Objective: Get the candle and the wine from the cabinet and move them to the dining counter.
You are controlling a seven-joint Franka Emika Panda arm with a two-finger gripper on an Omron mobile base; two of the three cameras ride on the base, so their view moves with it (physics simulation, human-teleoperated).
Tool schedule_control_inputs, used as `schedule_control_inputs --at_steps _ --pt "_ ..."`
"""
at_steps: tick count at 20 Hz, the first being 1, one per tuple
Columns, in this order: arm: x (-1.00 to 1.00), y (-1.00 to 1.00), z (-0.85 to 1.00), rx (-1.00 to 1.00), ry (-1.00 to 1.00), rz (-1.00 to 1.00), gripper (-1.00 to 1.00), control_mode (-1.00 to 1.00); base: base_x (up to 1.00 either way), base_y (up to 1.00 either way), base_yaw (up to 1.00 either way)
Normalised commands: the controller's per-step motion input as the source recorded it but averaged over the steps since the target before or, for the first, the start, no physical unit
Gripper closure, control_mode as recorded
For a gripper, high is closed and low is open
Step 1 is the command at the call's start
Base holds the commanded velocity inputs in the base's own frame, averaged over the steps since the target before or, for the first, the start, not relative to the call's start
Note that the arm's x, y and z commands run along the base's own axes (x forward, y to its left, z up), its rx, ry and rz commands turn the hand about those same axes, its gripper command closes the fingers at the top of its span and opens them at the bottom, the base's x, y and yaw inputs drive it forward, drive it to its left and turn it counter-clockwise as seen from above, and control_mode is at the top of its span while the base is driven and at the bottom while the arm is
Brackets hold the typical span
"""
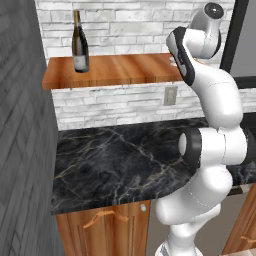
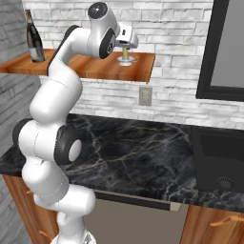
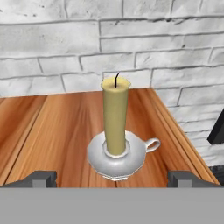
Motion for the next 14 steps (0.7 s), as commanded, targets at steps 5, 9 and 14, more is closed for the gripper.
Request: schedule_control_inputs --at_steps 5,9,14 --pt "0.19 0.00 -0.03 0.00 0.00 0.01 -1.00 -1.00 0.00 0.00 0.00" --pt "0.23 -0.01 0.00 0.00 0.00 0.00 -1.00 -1.00 0.00 0.00 0.00" --pt "0.20 -0.07 -0.01 0.00 0.00 0.00 -1.00 -1.00 0.00 0.00 0.00"
